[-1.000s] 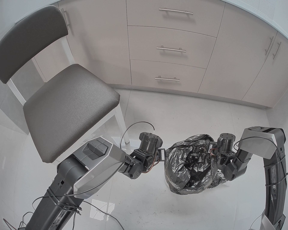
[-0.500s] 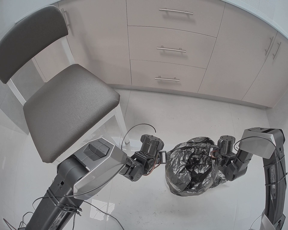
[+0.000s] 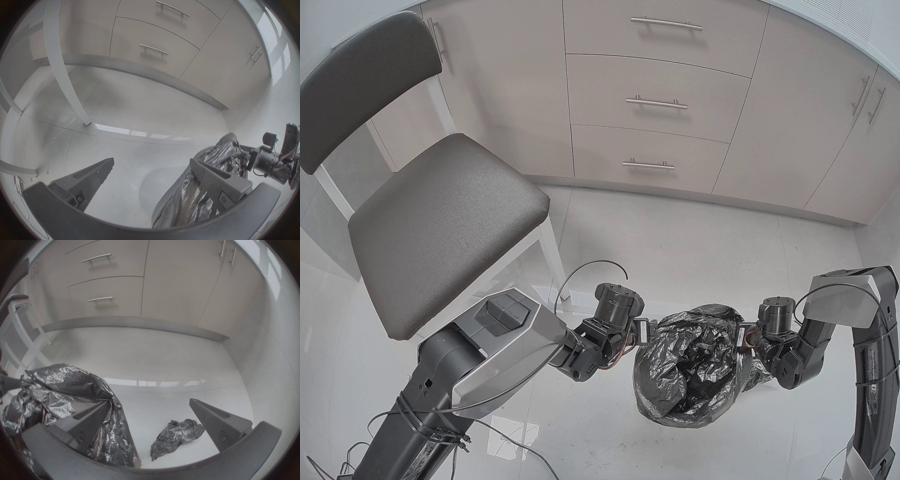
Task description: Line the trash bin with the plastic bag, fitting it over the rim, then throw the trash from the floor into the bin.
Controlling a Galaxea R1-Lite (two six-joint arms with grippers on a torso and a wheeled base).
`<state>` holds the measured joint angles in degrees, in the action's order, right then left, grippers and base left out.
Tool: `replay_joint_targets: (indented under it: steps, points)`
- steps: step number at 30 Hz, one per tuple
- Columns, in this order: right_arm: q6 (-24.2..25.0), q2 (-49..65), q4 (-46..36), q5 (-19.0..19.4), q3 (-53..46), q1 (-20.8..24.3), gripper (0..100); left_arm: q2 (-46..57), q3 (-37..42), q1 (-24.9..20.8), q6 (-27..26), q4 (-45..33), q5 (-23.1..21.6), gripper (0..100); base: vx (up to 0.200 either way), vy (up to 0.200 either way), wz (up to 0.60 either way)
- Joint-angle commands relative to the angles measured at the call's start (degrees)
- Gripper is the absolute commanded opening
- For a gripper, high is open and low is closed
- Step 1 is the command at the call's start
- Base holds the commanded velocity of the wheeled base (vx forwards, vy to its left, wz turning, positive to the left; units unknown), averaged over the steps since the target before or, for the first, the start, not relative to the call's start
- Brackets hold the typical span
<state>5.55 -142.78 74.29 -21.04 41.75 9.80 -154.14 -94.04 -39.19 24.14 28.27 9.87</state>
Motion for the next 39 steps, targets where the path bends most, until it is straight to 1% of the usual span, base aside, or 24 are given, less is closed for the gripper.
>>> replay_joint_targets:
  steps: [1,5,6,7,9,15,18,20,22,23,26,31,33,39]
  points:
    - [0.1,2.6,0.8,3.3,-5.9,0.1,100,0.1,0.1,-0.1,0.0,0.0,0.1,100,0.000,0.000,0.00]
    - [0.0,3.6,0.9,5.0,-8.7,-0.4,100,0.1,0.1,-0.1,0.0,0.1,0.1,100,0.000,0.000,0.00]
    - [0.0,5.1,0.8,6.8,-10.1,-0.7,100,0.1,0.1,-0.1,0.0,0.1,0.1,100,0.000,0.000,0.00]
    - [0.0,5.1,0.8,6.8,-10.1,-0.7,100,0.1,0.1,-0.1,0.0,0.1,0.1,100,0.000,0.000,0.00]
    - [-0.4,8.0,0.7,9.3,-12.0,0.0,100,0.1,0.1,-0.1,0.0,0.1,0.1,100,0.000,0.000,0.00]
    - [-1.7,13.8,-0.3,9.6,-12.2,-0.1,100,0.0,0.1,0.0,0.0,0.1,0.1,100,0.000,0.000,0.00]
    - [-1.9,14.7,-0.3,9.7,-12.7,0.3,100,-0.1,0.0,-0.1,-0.1,0.1,0.1,100,0.000,0.000,0.00]
    - [-1.8,14.7,-0.2,9.7,-13.1,2.7,100,-0.1,0.1,0.0,-0.1,0.1,0.1,100,0.000,0.000,0.00]
    - [-1.8,14.5,-0.2,9.5,-13.2,3.5,100,0.0,0.1,0.0,0.0,0.1,0.1,100,0.000,0.000,0.00]
    - [-1.7,13.8,-0.2,9.2,-12.7,5.0,100,-0.1,0.1,0.0,-0.1,0.1,0.1,100,0.000,0.000,0.00]
    - [-1.7,12.0,-0.3,9.0,-10.8,5.8,100,-0.2,0.0,0.0,-0.1,0.1,0.1,100,0.000,0.000,0.00]
    - [-1.6,7.2,-0.2,8.4,-7.7,5.8,100,-0.3,0.0,0.0,-0.1,0.1,0.1,100,0.000,0.000,0.00]
    - [-1.5,4.9,0.2,7.6,-6.0,5.7,100,-0.3,0.0,0.1,-0.1,0.1,0.1,100,0.000,0.000,0.00]
    - [-1.2,2.7,-0.1,6.7,-1.9,4.4,100,-0.1,0.1,0.1,-0.2,0.1,0.1,100,0.000,0.000,0.00]
